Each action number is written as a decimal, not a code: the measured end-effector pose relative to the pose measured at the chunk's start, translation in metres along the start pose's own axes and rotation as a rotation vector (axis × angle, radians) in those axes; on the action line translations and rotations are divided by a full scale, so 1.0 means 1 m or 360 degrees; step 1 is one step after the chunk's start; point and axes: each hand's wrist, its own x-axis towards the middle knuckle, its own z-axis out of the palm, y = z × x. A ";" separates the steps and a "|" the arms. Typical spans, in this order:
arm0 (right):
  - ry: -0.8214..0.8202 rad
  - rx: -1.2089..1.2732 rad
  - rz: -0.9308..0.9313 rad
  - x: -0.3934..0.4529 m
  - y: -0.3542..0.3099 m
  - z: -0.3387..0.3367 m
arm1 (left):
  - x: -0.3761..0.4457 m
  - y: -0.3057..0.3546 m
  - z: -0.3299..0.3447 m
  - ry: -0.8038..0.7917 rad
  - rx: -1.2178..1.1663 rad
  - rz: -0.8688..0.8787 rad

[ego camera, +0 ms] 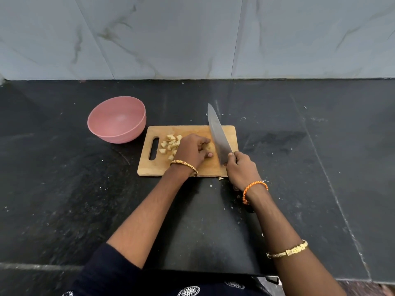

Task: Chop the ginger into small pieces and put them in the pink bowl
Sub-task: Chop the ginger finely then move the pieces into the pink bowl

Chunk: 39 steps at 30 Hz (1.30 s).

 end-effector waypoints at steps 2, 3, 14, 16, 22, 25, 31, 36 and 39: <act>-0.0040 -0.0052 0.0002 0.004 -0.002 -0.001 | 0.000 0.000 0.000 0.0002 -0.0026 -0.0008; -0.0068 -0.0091 0.0001 0.006 -0.004 -0.002 | 0.000 -0.001 0.001 0.0003 -0.0040 -0.0008; -0.0211 -0.0421 0.0047 0.006 -0.020 -0.004 | -0.001 -0.001 0.006 0.0033 0.0007 0.0006; -0.0214 -0.0435 0.0057 0.003 -0.021 -0.001 | -0.001 0.000 0.005 0.0024 0.0031 0.0015; -0.0116 -0.0544 0.0077 -0.005 -0.023 0.007 | -0.004 0.000 0.005 0.0057 -0.0027 -0.0007; -0.0077 -0.0598 0.0059 -0.010 -0.022 0.007 | -0.007 0.000 0.005 0.0063 -0.0053 -0.0007; -0.0002 -0.0611 0.0075 -0.027 -0.016 0.011 | -0.013 0.000 0.007 0.0086 -0.0122 -0.0014; -0.0032 -0.0626 0.0107 -0.055 -0.003 0.002 | -0.015 0.000 0.010 0.0106 -0.0149 -0.0047; -0.0075 -0.0567 0.0114 -0.061 -0.001 -0.011 | -0.014 0.000 0.010 0.0092 -0.0184 -0.0060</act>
